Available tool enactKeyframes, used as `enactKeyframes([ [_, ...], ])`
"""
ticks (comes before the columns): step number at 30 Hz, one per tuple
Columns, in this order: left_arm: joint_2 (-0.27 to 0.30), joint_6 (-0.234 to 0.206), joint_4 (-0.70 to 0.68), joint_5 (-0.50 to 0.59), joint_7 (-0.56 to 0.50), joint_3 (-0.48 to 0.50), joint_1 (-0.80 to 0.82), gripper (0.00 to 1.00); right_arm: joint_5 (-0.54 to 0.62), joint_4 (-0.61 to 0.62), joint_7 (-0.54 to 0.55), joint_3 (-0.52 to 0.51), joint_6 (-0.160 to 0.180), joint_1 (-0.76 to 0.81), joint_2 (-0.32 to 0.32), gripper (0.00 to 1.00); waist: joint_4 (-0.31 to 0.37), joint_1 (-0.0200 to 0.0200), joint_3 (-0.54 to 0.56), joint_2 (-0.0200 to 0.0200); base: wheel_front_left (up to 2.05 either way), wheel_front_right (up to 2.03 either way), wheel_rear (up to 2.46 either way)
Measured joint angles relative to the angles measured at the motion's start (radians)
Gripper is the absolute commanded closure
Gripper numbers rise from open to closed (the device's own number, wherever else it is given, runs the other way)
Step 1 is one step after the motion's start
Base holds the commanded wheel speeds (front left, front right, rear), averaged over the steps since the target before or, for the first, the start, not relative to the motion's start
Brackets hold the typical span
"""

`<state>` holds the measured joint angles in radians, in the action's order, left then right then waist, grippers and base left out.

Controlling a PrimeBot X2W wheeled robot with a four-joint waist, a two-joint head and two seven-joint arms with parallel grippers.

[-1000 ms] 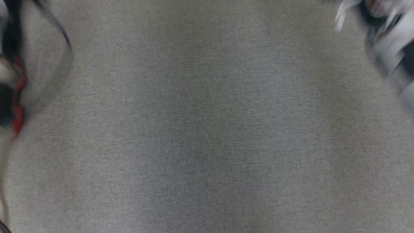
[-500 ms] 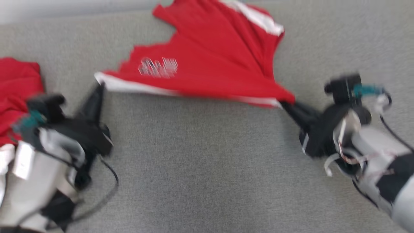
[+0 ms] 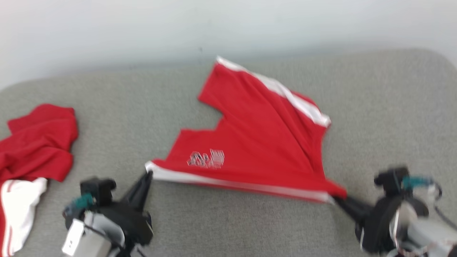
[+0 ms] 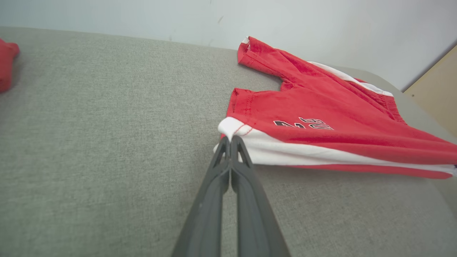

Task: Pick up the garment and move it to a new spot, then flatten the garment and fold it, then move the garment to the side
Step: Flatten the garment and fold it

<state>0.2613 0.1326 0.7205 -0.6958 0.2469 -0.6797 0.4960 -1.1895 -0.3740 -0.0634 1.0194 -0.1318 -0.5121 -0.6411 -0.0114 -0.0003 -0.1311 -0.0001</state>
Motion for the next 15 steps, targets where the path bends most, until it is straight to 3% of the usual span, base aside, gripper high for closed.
enactKeyframes([
  [6,0.003,-0.011,-0.006,0.0,0.0,-0.011,-0.123,1.0,0.002,-0.001,-0.009,0.042,0.0,0.071,-0.001,1.0,-0.019,0.0,0.076,-0.0001,0.0,0.0,0.0],
  [12,0.013,-0.03,-0.024,-0.003,0.0,-0.002,-0.153,1.0,0.0,-0.011,-0.015,0.049,0.0,0.074,0.046,1.0,-0.02,0.0,0.104,-0.0001,0.0,0.0,0.0],
  [13,0.008,-0.03,-0.027,-0.003,0.0,-0.002,-0.151,1.0,0.0,-0.013,-0.02,0.049,0.0,0.074,0.047,0.78,-0.019,0.0002,0.103,-0.0001,0.0,0.0,0.0],
  [15,0.001,-0.037,-0.037,-0.003,0.0,0.0,-0.146,1.0,-0.001,-0.015,-0.026,0.047,0.0,0.073,0.048,0.55,-0.017,0.0003,0.102,-0.0001,0.0,0.0,0.0],
])
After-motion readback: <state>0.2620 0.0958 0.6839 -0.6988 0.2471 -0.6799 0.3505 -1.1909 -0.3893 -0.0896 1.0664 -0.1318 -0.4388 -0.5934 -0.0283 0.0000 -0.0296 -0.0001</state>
